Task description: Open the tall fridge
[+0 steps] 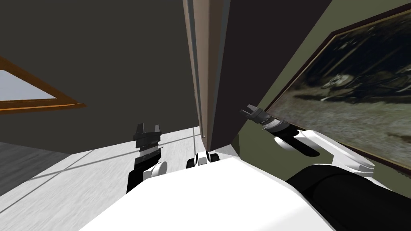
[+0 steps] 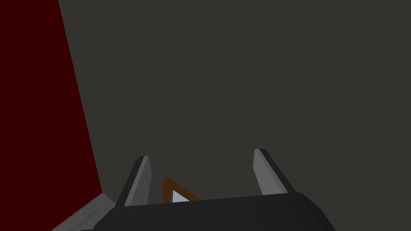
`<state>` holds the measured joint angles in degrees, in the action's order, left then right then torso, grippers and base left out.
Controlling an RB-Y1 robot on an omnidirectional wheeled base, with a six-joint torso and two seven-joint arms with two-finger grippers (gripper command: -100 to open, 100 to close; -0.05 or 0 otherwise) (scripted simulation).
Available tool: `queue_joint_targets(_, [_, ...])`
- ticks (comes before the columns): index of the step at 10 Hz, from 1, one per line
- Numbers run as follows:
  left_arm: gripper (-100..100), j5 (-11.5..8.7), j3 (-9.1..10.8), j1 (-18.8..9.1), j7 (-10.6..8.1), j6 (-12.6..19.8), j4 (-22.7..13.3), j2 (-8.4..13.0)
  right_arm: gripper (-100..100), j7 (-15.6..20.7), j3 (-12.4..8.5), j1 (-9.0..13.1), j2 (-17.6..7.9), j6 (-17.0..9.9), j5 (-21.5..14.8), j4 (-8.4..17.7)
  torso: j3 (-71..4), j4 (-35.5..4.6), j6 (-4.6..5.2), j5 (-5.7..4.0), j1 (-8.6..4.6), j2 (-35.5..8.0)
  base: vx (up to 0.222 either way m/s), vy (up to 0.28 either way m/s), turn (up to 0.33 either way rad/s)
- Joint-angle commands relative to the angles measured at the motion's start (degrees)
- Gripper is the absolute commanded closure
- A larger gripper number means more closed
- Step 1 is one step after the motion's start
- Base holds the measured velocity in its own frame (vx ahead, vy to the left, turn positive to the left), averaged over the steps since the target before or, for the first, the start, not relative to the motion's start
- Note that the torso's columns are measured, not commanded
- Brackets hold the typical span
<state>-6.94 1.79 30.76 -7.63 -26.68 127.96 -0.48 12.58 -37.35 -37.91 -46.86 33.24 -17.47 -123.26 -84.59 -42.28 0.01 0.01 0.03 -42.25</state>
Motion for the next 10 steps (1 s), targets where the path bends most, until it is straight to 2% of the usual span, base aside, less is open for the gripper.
queue_joint_targets(1, [0, 0.0, 0.0, -0.01, 0.0, 0.0, 0.0, 0.0, -100, 1.39, -3.94, -0.65, -3.72, 0.88, -2.28, 1.14, 0.04, -0.01, -0.03, -0.04, -0.13, -0.08, 0.067, 0.145, -0.116])
queue_joint_targets(2, [0, 0.0, 0.0, 0.0, 0.0, 0.0, 0.0, 0.0, -100, 1.39, -4.27, -0.65, -4.12, 0.88, -2.28, 1.14, 0.03, -0.01, -0.01, -0.02, -0.04, -0.03, 0.058, 0.118, -0.09])
queue_joint_targets(3, [0, 0.0, 0.0, -0.01, 0.0, 0.0, 0.0, 0.01, -100, 2.26, -6.49, -0.99, -6.55, 1.26, -3.81, 1.92, 0.03, -0.01, -0.03, -0.03, -0.11, -0.05, 0.06, 0.13, -0.161])
queue_joint_targets(4, [0, 0.0, 0.0, 0.0, 0.0, 0.0, 0.0, 0.0, -100, 2.26, -6.85, -0.99, -6.84, 1.26, -3.81, 1.92, 0.03, -0.01, 0.01, -0.02, -0.03, -0.04, 0.057, 0.118, -0.088])
queue_joint_targets(5, [0, 0.0, 0.0, -0.01, 0.0, 0.0, 0.0, 0.01, -100, 3.12, -8.98, -1.31, -9.25, 1.63, -5.34, 2.77, 0.03, -0.01, -0.04, -0.01, -0.06, -0.04, 0.071, 0.131, -0.146])
queue_joint_targets(6, [0, 0.0, 0.0, 0.0, 0.0, 0.0, 0.0, 0.0, -100, 3.12, -9.41, -1.31, -9.56, 1.63, -5.34, 2.77, 0.0, 0.0, 0.0, 0.0, 0.0, 0.0, 0.056, 0.125, -0.075])
queue_joint_targets(7, [0, 0.0, 0.0, -0.01, 0.0, 0.0, 0.0, 0.01, -100, 3.98, -11.77, -1.61, -11.86, 1.98, -6.86, 3.66, 0.02, 0.0, -0.04, -0.01, -0.03, -0.04, 0.071, 0.153, -0.133])
queue_joint_targets(8, [0, 0.0, 0.0, 0.0, 0.0, 0.0, 0.0, 0.0, -100, 4.82, -13.46, -1.9, -13.71, 2.32, -8.35, 4.59, 0.0, 0.0, 0.0, 0.01, 0.05, 0.0, 0.097, 0.214, -0.208])
queue_joint_targets(9, [0, 0.0, 0.0, 0.0, 0.0, 0.0, 0.0, 0.0, -100, 4.82, -14.45, -1.9, -14.95, 2.32, -8.35, 4.59, -0.03, 0.02, -0.01, 0.06, 0.2, 0.05, 0.059, 0.18, -0.095])
queue_joint_targets(10, [0, 0.0, 0.0, -0.01, 0.0, 0.0, 0.0, 0.0, -100, 5.64, -16.44, -2.17, -16.87, 2.63, -9.81, 5.55, 0.03, 0.0, -0.05, 0.02, 0.02, -0.06, 0.043, 0.15, -0.125])
